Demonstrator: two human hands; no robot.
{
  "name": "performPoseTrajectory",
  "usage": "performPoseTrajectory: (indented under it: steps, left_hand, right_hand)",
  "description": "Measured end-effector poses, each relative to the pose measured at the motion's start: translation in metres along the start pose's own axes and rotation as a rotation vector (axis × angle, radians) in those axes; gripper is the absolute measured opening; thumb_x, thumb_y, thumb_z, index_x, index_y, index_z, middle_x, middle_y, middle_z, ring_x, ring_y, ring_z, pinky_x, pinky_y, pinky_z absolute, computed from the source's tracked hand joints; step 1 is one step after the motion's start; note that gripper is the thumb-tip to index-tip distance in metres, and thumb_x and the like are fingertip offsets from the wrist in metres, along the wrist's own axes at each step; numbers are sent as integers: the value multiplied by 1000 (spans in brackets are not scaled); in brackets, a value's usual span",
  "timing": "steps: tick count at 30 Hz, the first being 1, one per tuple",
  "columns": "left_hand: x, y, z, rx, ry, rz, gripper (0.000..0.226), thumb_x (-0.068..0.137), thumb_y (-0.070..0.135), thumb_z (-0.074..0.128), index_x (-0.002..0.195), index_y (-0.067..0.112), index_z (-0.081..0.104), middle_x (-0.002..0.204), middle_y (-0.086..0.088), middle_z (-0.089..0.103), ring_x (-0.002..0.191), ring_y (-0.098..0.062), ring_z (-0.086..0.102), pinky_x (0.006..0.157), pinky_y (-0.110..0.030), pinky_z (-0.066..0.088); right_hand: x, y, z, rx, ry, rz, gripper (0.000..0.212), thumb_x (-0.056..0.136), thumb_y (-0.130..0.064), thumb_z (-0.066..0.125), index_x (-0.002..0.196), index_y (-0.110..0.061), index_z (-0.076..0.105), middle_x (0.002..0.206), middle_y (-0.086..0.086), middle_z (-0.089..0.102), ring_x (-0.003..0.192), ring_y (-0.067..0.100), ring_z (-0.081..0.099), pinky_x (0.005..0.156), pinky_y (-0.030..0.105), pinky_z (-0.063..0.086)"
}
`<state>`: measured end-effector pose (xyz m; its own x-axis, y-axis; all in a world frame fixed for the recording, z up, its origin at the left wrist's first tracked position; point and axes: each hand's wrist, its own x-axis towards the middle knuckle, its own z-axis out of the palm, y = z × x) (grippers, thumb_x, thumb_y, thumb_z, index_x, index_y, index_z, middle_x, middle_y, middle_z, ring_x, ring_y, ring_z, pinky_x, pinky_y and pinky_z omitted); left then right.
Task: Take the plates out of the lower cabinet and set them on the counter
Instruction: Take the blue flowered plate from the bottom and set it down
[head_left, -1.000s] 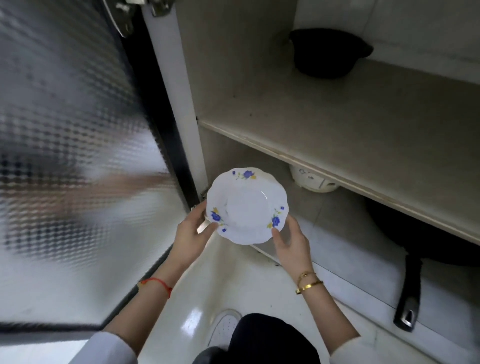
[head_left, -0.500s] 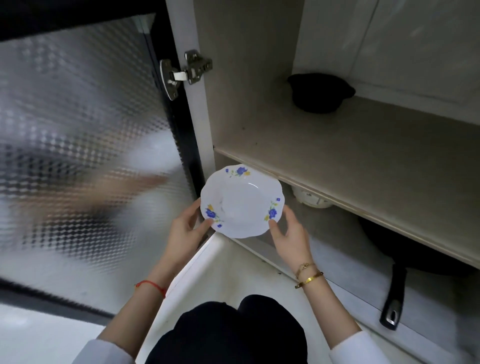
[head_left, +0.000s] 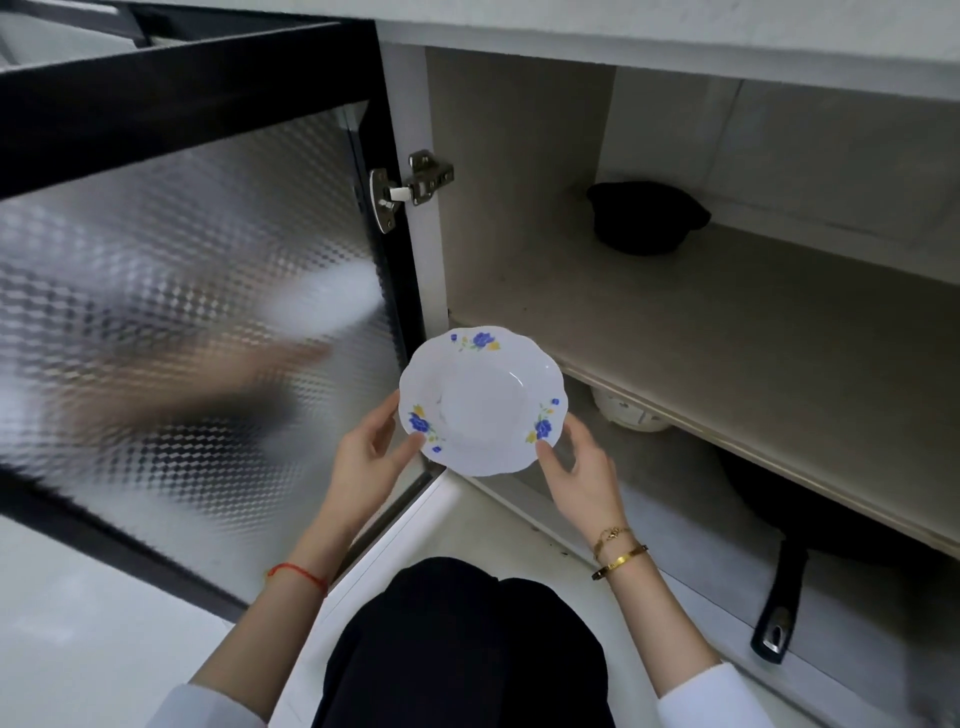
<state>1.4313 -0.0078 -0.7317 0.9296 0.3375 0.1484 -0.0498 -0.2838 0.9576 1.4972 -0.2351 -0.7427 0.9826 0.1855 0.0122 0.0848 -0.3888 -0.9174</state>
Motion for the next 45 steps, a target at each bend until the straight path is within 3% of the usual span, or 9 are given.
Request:
performPoseTrajectory:
  steps: [6, 16, 20, 23, 27, 35, 39, 43, 45]
  left_hand:
    - [5, 16, -2, -25, 18, 36, 54, 86, 6, 69, 132, 29, 53, 124, 30, 58, 124, 7, 50, 97, -4, 38]
    - [32, 13, 4, -20, 30, -19, 58, 85, 7, 70, 139, 11, 50, 137, 8, 56, 126, 4, 49, 100, -6, 37]
    - [43, 12, 0, -65, 18, -43, 57, 86, 9, 69, 139, 12, 50, 139, 7, 55, 130, -1, 48, 109, -18, 36]
    - [41, 24, -5, -92, -1, -96, 56, 88, 12, 69, 140, 15, 49, 140, 11, 53, 132, -2, 46, 108, -20, 37]
    - [30, 62, -18, -145, -23, -166, 54, 89, 11, 66, 140, 16, 49, 140, 10, 54, 130, -3, 48, 92, -9, 45]
    - [-14, 167, -57, -127, -15, -303, 54, 89, 8, 66, 140, 17, 49, 139, 9, 55, 131, -6, 48, 111, -31, 39]
    - [-53, 222, -85, -124, 3, -334, 51, 90, 6, 65, 137, 22, 52, 136, 10, 58, 129, -8, 52, 107, -32, 43]
    - [-92, 281, -107, -101, 52, -338, 54, 89, 0, 63, 135, 27, 53, 132, 10, 61, 124, -11, 56, 100, -35, 49]
    - [-108, 308, -117, -100, 79, -364, 55, 88, 1, 64, 137, 24, 52, 133, 10, 60, 125, -11, 56, 103, -41, 47]
  right_hand:
    - [5, -13, -9, -16, 29, -69, 42, 91, -22, 57, 132, -27, 49, 111, -33, 54, 96, -36, 40, 78, -5, 29]
    - [32, -16, -13, -11, 51, -95, 43, 91, -22, 58, 132, -29, 49, 115, -33, 55, 103, -33, 41, 78, -11, 31]
    - [41, -22, -9, -48, 56, -99, 46, 91, -23, 58, 134, -30, 47, 121, -31, 54, 110, -26, 43, 86, -8, 30]
    - [38, -40, -11, -80, 52, -77, 49, 91, -19, 58, 138, -25, 45, 131, -17, 57, 119, -7, 49, 98, 10, 37]
    - [24, -74, -24, -110, -11, -8, 50, 92, -22, 57, 140, -25, 42, 137, -11, 55, 127, 5, 49, 106, 25, 40]
    - [-32, -164, -58, -120, -74, 67, 45, 91, -18, 58, 134, -24, 47, 124, -19, 58, 108, -25, 45, 89, -4, 32]
    - [-73, -214, -73, -129, -110, 84, 43, 90, -20, 58, 133, -22, 48, 125, -16, 57, 108, -21, 46, 86, -6, 30]
    - [-111, -264, -91, -134, -145, 90, 43, 91, -21, 57, 133, -22, 47, 119, -28, 50, 103, -31, 41, 81, -10, 28]
    - [-126, -292, -104, -134, -177, 95, 42, 92, -23, 56, 133, -23, 46, 121, -24, 54, 105, -21, 47, 82, -9, 30]
